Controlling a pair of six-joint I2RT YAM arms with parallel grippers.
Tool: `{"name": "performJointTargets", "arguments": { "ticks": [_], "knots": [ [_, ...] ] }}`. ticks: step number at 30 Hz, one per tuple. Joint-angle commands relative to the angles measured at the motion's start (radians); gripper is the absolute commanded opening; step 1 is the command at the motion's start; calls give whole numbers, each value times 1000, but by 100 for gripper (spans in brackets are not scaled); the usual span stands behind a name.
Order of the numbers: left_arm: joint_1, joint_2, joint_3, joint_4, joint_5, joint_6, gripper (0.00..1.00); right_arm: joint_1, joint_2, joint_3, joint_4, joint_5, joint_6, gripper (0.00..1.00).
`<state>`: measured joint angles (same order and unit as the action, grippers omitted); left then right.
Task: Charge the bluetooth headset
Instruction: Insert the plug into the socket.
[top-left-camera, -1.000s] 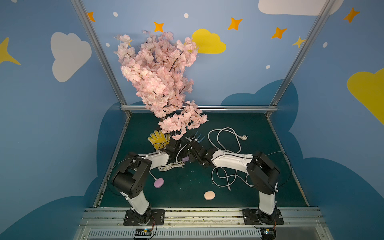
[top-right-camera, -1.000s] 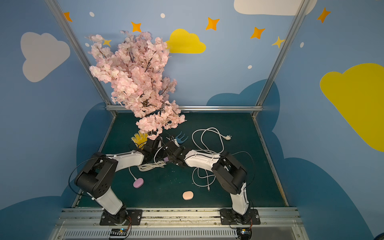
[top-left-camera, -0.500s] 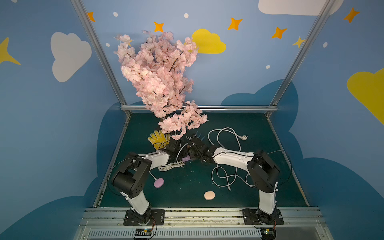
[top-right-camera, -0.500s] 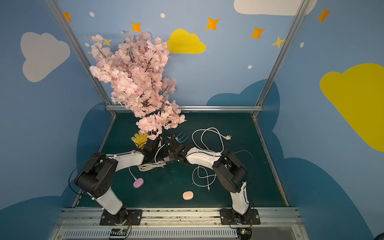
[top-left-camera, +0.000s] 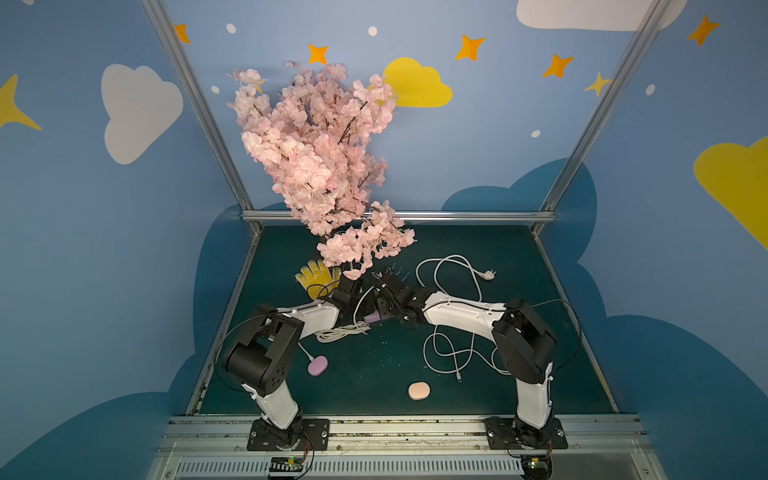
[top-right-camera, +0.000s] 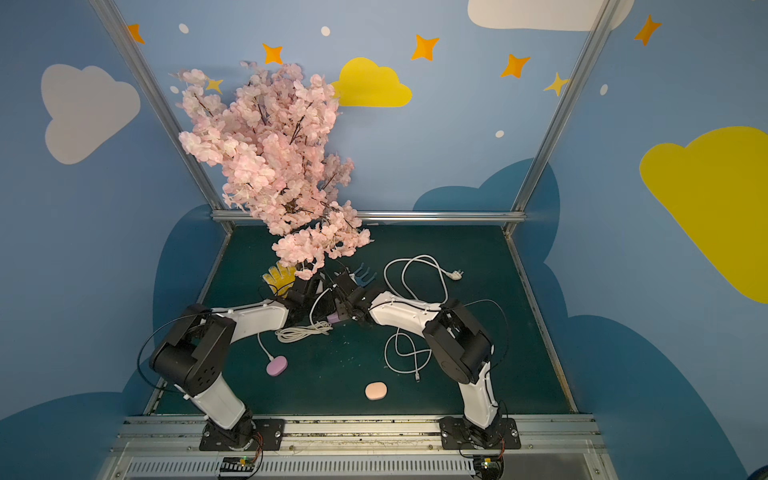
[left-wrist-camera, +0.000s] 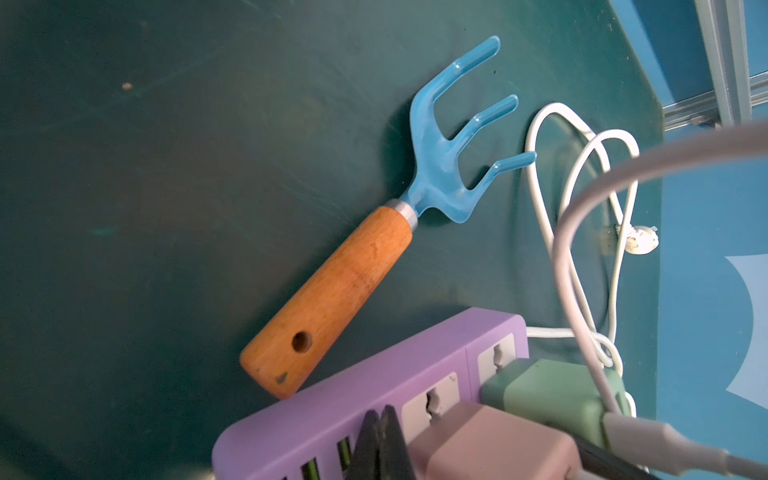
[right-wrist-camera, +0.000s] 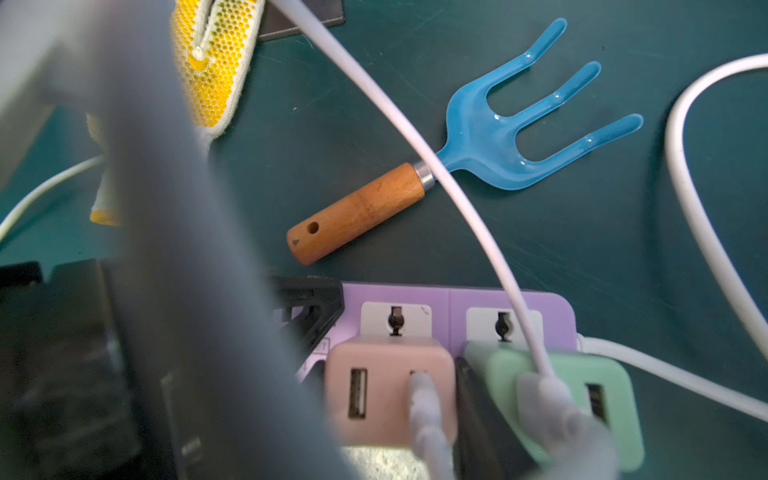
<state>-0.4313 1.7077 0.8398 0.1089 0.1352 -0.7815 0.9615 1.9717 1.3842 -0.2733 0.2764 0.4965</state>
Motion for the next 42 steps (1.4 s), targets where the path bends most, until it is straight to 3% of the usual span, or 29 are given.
{"name": "performJointTargets", "arguments": {
  "ticks": [1,12,24,30,40,42],
  "knots": [
    [-5,56,-2,-80,-24,18,3,9,140,-49,-181,-150,59,0],
    [-1,82,9,-53,-8,25,3,24,147,-66,-189,-224,27,0],
    [13,69,7,-54,-15,29,3,25,174,-11,-384,-313,-32,0],
    [18,66,8,-61,-23,31,3,27,278,70,-480,-382,-68,0],
    [20,73,18,-69,-28,33,3,28,266,55,-494,-378,-67,0],
    [21,77,22,-67,-26,32,3,29,262,54,-491,-376,-65,21]
  ]
}}
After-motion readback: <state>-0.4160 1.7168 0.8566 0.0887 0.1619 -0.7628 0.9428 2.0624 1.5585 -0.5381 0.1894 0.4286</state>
